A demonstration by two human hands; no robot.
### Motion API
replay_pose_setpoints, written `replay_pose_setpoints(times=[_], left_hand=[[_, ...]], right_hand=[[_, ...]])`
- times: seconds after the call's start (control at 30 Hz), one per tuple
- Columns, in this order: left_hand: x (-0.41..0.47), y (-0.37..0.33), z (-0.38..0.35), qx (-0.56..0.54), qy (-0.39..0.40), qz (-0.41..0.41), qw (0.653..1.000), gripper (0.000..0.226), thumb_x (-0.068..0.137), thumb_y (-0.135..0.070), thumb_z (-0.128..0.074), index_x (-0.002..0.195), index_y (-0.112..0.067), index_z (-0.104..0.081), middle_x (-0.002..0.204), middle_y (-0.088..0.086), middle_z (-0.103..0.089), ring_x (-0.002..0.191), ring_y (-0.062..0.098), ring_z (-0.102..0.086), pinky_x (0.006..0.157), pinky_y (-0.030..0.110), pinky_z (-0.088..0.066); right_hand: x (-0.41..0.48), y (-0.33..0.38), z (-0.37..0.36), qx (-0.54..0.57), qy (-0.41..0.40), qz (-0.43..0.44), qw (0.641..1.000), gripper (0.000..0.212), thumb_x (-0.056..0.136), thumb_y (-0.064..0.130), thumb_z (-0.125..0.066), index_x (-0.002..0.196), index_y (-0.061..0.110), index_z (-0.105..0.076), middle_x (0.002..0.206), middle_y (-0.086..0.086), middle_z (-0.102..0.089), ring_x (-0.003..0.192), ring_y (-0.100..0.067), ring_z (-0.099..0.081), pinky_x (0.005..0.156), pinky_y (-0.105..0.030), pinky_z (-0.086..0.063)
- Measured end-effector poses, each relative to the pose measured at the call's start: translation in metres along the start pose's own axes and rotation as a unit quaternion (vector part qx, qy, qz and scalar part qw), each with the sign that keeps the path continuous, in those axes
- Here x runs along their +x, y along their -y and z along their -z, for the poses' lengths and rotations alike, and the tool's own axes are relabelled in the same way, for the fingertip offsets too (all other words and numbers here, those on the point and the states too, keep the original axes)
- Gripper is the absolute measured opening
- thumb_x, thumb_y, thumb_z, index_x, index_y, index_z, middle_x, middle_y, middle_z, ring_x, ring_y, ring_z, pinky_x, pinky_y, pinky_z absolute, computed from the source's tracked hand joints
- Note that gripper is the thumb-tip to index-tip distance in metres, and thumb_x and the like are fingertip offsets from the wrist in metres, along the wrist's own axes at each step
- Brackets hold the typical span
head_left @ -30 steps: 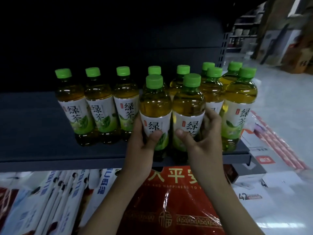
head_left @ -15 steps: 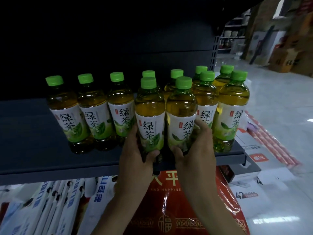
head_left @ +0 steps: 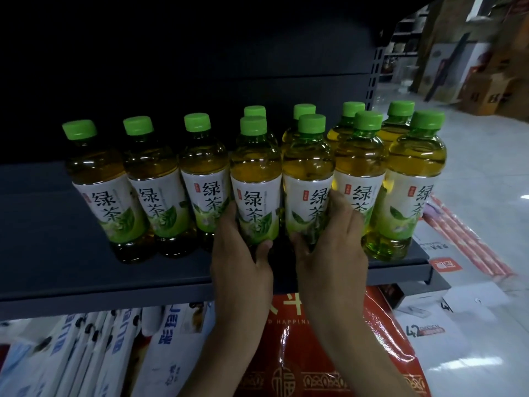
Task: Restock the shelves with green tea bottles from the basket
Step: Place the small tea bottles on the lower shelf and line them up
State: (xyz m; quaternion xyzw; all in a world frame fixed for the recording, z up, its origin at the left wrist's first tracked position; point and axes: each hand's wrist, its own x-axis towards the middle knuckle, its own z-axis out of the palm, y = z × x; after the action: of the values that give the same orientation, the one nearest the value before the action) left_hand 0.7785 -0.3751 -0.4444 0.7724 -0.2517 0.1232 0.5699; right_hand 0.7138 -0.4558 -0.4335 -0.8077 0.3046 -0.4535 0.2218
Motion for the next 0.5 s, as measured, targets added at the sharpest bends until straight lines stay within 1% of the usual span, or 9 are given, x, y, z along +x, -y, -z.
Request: replay_pose_setpoints(times=[0.13, 0.27, 0.4, 0.5], left_hand=[[-0.0009, 0.0003, -0.0012, 0.008, -0.012, -0.009, 1.000, 0.074, 0.083, -0.006, -0.071, 0.143, -0.026, -0.033, 0.141, -0.005, -0.047, 0.132, 0.013, -0.045, 0.103, 0.043, -0.047], [-0.0026, -0.0023, -0.0001, 0.021, -0.015, -0.016, 1.000, 0.073, 0.083, -0.009, -0.072, 0.144, -0.024, -0.034, 0.142, -0.004, -0.044, 0.133, 0.011, -0.042, 0.105, 0.038, -0.045], [-0.0028, -0.0026, 0.0004, 0.034, -0.020, -0.005, 0.999, 0.074, 0.083, -0.012, -0.073, 0.144, -0.024, -0.034, 0.142, -0.003, -0.044, 0.132, 0.014, -0.044, 0.103, 0.042, -0.046], [-0.0013, -0.0049, 0.0028, 0.046, -0.013, -0.007, 0.999, 0.075, 0.082, -0.014, -0.074, 0.144, -0.024, -0.033, 0.142, -0.003, -0.044, 0.131, 0.015, -0.044, 0.102, 0.042, -0.047]], right_hand=[[-0.0016, -0.0004, -0.0015, 0.003, -0.009, 0.006, 1.000, 0.078, 0.080, 0.018, -0.075, 0.143, 0.020, -0.029, 0.128, -0.004, -0.041, 0.112, -0.027, -0.054, 0.072, -0.036, -0.051], [-0.0075, -0.0020, -0.0015, -0.006, 0.000, 0.000, 1.000, 0.080, 0.079, 0.014, -0.073, 0.145, 0.022, -0.027, 0.130, -0.006, -0.041, 0.115, -0.032, -0.053, 0.073, -0.041, -0.054], [-0.0082, 0.0003, -0.0028, -0.008, -0.004, -0.004, 1.000, 0.081, 0.079, 0.012, -0.073, 0.143, 0.024, -0.025, 0.132, -0.006, -0.041, 0.117, -0.032, -0.053, 0.075, -0.043, -0.055], [-0.0082, 0.0006, -0.0030, 0.000, 0.005, -0.014, 1.000, 0.079, 0.080, 0.014, -0.071, 0.144, 0.024, -0.027, 0.132, -0.005, -0.041, 0.119, -0.030, -0.051, 0.074, -0.041, -0.053]])
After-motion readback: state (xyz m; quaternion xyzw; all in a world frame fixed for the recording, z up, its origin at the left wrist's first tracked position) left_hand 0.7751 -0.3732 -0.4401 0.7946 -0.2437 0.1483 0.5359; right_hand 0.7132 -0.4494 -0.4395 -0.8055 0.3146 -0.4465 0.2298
